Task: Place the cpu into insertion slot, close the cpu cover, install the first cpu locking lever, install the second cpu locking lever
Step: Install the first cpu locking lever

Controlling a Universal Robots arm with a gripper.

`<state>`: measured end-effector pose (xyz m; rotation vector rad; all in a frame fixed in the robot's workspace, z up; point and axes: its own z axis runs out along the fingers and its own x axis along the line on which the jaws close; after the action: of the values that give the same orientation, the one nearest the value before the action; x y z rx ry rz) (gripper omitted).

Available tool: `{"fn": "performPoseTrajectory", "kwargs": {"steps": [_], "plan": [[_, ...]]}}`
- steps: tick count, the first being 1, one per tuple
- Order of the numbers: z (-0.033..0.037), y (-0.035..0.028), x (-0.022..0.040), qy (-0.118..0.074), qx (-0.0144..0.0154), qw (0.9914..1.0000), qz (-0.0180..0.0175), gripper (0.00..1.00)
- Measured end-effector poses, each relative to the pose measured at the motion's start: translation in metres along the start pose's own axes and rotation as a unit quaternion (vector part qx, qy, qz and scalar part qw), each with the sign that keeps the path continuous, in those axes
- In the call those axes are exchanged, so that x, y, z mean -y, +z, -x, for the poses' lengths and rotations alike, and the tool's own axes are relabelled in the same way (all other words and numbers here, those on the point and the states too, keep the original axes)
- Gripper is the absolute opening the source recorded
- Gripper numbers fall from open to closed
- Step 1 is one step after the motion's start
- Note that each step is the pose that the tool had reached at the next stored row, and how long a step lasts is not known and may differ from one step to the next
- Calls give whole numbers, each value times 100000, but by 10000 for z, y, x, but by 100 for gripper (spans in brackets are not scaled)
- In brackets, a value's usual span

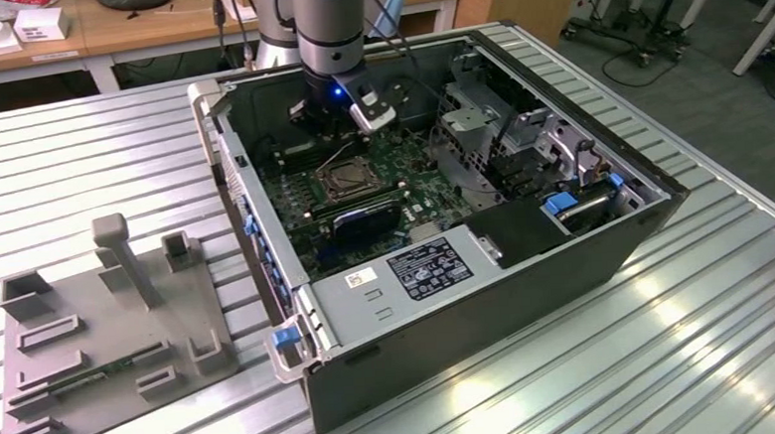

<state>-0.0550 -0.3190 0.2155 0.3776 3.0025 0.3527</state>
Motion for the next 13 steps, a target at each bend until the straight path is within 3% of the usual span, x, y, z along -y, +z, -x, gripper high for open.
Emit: {"fn": "performPoseTrajectory", "kwargs": {"steps": [3, 6, 9, 13], "plan": [[1, -14, -3, 2, -8, 100000, 23, 11], [-19, -17, 2, 23, 40, 99999, 491, 11], [-47, -23, 7, -9, 182, 99998, 571, 11], [-46, -101, -11, 18, 156, 99996, 893, 11]]}}
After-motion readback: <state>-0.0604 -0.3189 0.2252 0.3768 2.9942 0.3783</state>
